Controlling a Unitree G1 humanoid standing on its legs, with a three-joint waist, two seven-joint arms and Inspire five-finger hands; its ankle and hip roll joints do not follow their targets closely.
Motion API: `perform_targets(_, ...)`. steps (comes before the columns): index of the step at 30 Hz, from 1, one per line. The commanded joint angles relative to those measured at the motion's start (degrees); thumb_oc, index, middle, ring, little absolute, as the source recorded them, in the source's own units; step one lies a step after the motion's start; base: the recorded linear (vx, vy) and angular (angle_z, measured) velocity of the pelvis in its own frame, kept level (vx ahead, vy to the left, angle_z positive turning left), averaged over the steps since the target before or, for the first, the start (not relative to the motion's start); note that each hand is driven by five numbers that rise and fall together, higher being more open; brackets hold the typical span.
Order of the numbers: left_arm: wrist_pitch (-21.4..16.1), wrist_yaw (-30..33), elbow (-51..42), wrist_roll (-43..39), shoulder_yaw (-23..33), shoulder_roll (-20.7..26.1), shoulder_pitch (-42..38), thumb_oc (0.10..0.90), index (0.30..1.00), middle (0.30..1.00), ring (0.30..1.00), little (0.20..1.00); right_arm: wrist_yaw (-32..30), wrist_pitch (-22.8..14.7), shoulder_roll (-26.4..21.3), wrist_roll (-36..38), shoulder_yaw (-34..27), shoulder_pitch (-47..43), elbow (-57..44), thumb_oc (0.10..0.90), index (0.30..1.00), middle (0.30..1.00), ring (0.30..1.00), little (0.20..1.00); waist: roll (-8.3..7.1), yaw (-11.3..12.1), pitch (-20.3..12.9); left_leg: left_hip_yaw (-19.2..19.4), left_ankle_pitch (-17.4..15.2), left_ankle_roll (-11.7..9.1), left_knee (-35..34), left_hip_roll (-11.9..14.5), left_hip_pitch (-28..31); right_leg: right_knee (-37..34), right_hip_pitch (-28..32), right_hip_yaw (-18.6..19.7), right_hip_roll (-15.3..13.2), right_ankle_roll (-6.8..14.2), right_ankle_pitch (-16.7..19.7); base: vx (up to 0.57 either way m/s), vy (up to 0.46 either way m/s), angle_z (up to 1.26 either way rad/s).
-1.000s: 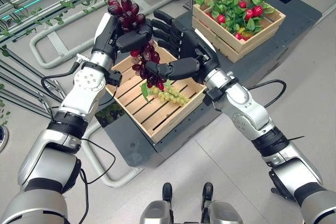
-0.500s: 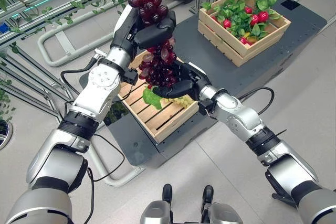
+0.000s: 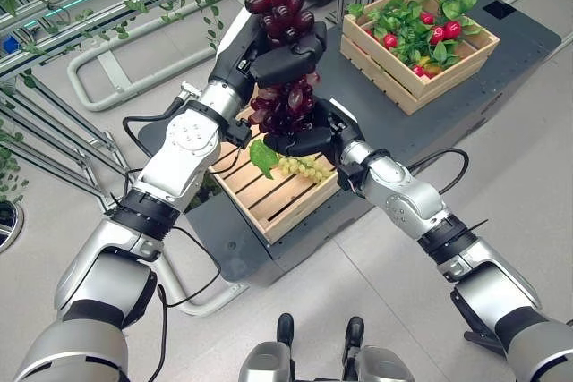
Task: Pick up the fruits from the basket on one side to the basket on the other side
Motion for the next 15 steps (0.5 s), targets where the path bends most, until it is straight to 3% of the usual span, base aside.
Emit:
perform_targets(1,-4.53,1.00,4.99,0.21,-1.07,-5.04,-2.32,0.400,0.300,0.300,0.300,0.300,-2.32,-11.15,6.92,1.28,-1.37,-1.60,1.82,0.800,0.900,0.900,0.900,0.900,0.19,1.66,-21.56,-1.70,-4.48,-0.26,-0.13,-3.18,-0.87,0.07,0.66,0.83,-1.36,-1.08,-4.26,0.00,0.000,0.00)
perform_targets(6,-3.83,1.61,7.30,1.67,-0.48,-3.77,-1.31,0.400,0.300,0.300,0.300,0.300,-2.53,-12.34,6.03,1.80,-2.49,-0.12,-0.72,0.800,0.900,0.900,0.900,0.900,0.12,1.41,-21.56,-1.45,-4.49,-0.25,-0.13,-3.06,-0.70,0.07,0.75,0.99,-1.40,-0.94,-4.22,0.00,0.000,0.00)
perform_targets(15,-7.41,0.81,13.73,-0.38,-0.37,-4.21,-0.73,0.400,0.300,0.300,0.300,0.300,-0.39,-12.99,5.98,3.90,-2.97,0.60,-2.32,0.800,0.900,0.900,0.900,0.900,0.23,0.81,-21.47,-1.20,-4.65,-0.30,-0.13,-2.91,-0.57,0.07,0.70,1.36,-1.31,-0.97,-4.35,0.00,0.000,0.00)
